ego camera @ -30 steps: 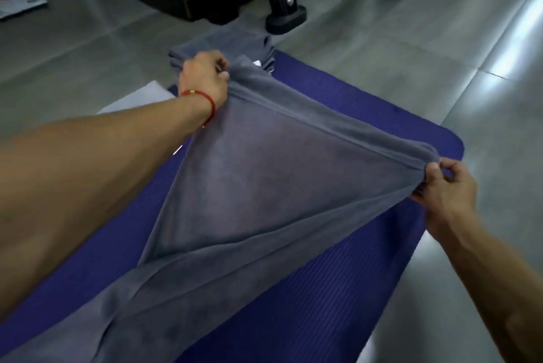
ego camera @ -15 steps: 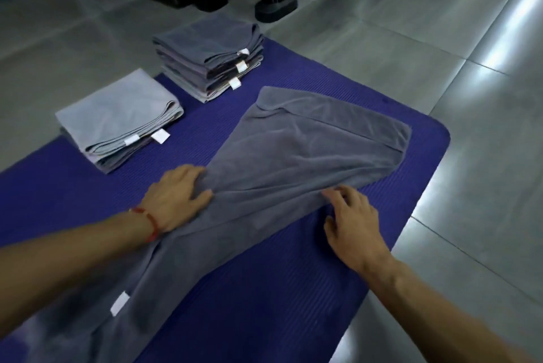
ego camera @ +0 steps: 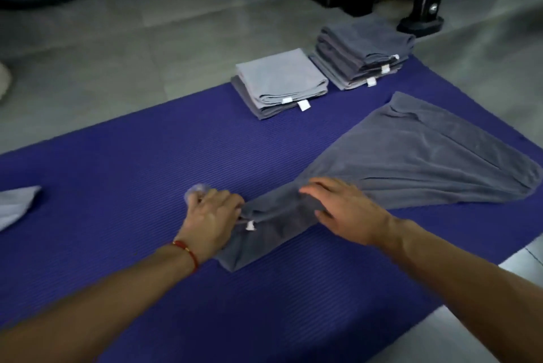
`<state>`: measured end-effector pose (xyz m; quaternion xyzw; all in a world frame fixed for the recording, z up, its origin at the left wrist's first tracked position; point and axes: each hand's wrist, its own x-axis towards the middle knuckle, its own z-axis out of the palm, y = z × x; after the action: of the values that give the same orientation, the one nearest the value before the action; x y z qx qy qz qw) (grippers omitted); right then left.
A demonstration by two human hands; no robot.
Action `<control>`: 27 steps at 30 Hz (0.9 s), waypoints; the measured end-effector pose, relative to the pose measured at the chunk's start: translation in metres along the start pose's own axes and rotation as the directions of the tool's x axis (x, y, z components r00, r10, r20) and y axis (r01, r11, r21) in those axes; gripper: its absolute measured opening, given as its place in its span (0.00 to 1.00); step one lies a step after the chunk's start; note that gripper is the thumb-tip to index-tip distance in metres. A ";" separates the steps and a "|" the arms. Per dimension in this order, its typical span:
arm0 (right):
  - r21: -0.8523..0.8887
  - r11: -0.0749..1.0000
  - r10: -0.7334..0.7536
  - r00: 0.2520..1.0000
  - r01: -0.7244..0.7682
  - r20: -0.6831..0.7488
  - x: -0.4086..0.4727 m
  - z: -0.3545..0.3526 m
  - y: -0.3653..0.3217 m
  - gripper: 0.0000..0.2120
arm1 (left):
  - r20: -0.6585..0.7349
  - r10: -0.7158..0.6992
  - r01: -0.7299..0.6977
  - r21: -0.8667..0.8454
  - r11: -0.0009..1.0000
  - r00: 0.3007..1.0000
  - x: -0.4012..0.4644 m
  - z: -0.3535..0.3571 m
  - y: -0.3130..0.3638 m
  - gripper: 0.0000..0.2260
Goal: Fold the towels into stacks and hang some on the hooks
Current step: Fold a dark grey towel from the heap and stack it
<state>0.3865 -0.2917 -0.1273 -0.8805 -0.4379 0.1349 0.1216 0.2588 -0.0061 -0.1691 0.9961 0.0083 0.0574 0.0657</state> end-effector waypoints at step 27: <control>0.015 0.821 -0.477 0.670 0.571 0.569 0.109 0.063 -0.152 0.11 | 0.273 -0.669 0.676 -0.572 0.465 0.691 -0.225 -0.019 0.060 0.08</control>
<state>0.3161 -0.1086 -0.1500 -0.6468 -0.6978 0.3040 -0.0484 0.0342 -0.0687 -0.1680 0.8274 0.3789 0.0209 0.4141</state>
